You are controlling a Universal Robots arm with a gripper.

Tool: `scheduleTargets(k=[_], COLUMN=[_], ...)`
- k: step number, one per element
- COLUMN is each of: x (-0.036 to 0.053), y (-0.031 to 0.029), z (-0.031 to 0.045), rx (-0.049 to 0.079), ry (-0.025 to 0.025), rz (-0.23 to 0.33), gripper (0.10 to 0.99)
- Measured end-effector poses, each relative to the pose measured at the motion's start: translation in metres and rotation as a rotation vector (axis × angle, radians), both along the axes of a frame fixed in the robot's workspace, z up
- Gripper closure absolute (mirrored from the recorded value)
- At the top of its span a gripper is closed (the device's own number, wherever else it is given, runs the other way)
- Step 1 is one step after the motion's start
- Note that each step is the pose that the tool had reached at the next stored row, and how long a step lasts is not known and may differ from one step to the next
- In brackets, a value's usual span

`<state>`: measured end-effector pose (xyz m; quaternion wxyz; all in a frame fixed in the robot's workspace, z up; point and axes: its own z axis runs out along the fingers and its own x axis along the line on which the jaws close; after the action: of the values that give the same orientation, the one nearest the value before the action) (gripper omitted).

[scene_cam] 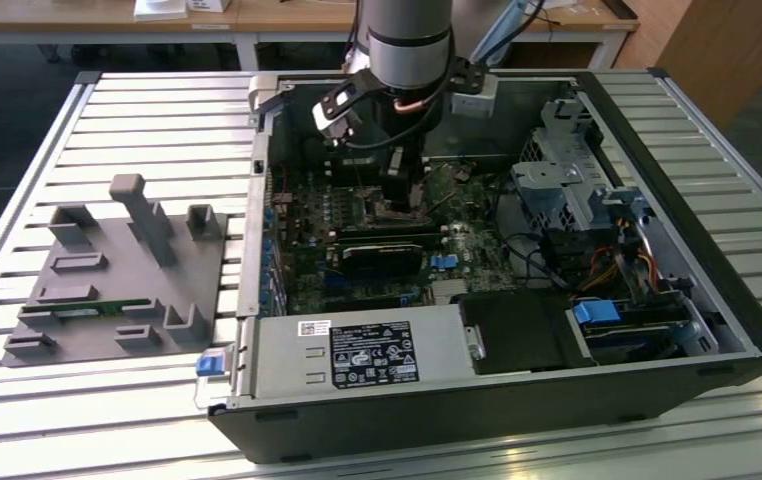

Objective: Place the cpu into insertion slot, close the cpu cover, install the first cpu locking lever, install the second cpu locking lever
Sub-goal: 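Place the cpu into insertion slot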

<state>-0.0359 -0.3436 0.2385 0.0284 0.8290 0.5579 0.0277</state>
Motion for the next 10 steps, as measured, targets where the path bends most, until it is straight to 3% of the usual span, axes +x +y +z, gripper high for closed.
scheduleTargets(k=[10], x=[0.0000], y=[0.0000], z=[-0.0034], rx=[0.000], ry=[0.0002], rz=[-0.029], gripper=[0.545])
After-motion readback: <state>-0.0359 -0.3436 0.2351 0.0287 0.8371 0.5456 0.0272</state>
